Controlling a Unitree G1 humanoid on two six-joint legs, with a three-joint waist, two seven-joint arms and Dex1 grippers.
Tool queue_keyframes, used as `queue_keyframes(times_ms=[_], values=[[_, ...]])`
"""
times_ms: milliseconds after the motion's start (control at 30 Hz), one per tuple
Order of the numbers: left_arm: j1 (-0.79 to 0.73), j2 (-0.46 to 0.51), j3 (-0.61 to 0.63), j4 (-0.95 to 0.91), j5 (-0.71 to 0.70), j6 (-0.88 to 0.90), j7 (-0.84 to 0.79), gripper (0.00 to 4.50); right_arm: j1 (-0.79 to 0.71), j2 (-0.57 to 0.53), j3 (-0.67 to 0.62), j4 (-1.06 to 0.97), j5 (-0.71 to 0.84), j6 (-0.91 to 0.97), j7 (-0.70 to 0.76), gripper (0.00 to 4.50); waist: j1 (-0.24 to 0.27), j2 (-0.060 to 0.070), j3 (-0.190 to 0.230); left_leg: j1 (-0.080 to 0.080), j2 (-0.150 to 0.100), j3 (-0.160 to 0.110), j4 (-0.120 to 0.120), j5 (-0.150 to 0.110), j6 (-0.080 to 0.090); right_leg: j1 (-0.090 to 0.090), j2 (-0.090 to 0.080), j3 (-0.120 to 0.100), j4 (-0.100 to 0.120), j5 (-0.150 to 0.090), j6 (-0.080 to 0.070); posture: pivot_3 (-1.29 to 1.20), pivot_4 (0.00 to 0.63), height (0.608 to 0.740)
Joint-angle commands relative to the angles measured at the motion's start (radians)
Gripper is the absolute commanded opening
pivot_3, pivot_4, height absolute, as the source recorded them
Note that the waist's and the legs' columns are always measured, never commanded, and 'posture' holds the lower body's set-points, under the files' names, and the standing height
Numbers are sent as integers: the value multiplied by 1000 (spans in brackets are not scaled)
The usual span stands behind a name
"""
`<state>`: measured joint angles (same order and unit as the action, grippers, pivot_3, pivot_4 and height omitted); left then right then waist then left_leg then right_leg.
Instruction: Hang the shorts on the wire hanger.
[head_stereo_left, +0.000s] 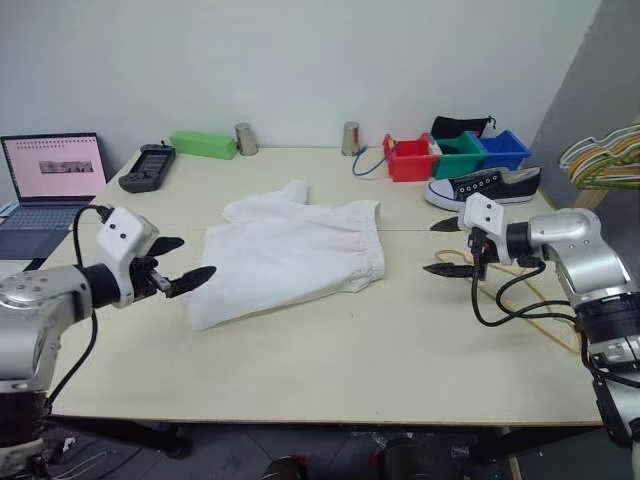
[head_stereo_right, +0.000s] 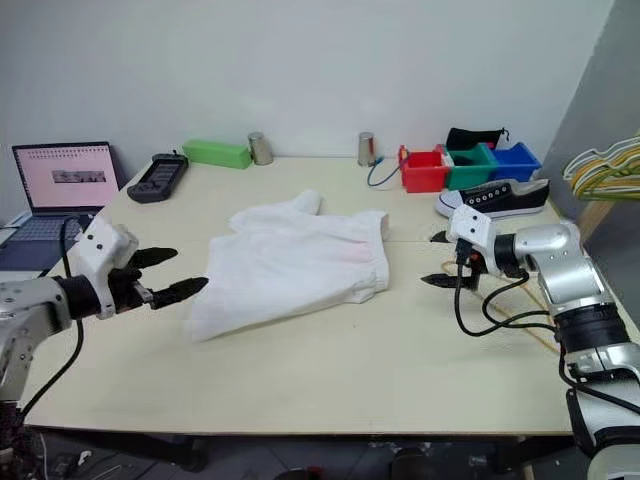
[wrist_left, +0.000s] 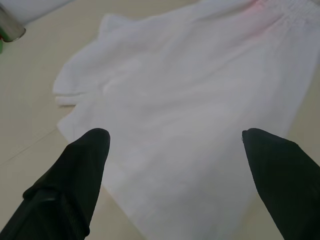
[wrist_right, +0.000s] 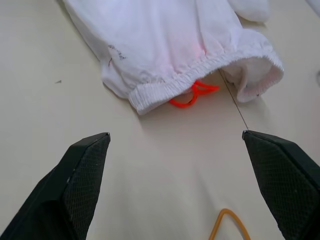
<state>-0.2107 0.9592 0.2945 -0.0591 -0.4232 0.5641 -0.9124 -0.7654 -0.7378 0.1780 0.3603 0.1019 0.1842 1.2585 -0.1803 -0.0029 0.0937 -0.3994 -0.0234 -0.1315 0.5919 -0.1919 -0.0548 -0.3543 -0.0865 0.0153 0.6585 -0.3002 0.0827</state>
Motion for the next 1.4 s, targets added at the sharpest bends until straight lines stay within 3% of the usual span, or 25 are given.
queue_keyframes(times_ms=[33, 500, 700, 867, 1200, 1400], values=[[-28, 13, 61, -3, -29, -16, -13, 4500, -41, 13, -27, -3, 28, 9, 11, 4487, 0, 0, 0, 0, 0, 0, 0, 0, 0, 0, 0, 0, 0, 0, 0, -144, 1, 740], [64, 29, 52, -44, 9, -42, -39, 4500, -34, 41, 31, 11, -27, -108, 44, 4487, 8, 0, 0, 2, 0, 0, 1, 0, 0, 0, 0, 0, 4, 0, 0, -138, 12, 740], [155, 12, -10, -57, 56, -116, -75, 4500, -87, 133, 91, 140, -76, -128, 28, 4487, 2, 0, 0, 3, 0, 0, 1, 0, -1, 0, 0, 1, 5, 0, 0, -130, 15, 740], [220, -2, -74, -23, 138, -227, -75, 4500, -147, 199, 110, 350, -145, -231, -37, 4487, 3, 0, 0, 3, 0, -1, 1, 2, -4, 0, 1, 1, 6, 2, -4, -109, 19, 740], [215, -101, -116, 121, 226, -349, 9, 4500, -210, 293, 213, 496, -322, -643, -174, 4487, 8, 0, -1, 5, 0, -1, 1, 3, -5, 1, 2, 1, 8, 2, -4, -102, 13, 740], [199, -127, -135, 194, 254, -392, 24, 4500, -276, 344, 263, 662, -449, -685, -333, 4487, 12, -2, -2, 7, 0, -3, 1, 5, -8, 1, 2, 2, 14, 3, -5, -104, 0, 740]])
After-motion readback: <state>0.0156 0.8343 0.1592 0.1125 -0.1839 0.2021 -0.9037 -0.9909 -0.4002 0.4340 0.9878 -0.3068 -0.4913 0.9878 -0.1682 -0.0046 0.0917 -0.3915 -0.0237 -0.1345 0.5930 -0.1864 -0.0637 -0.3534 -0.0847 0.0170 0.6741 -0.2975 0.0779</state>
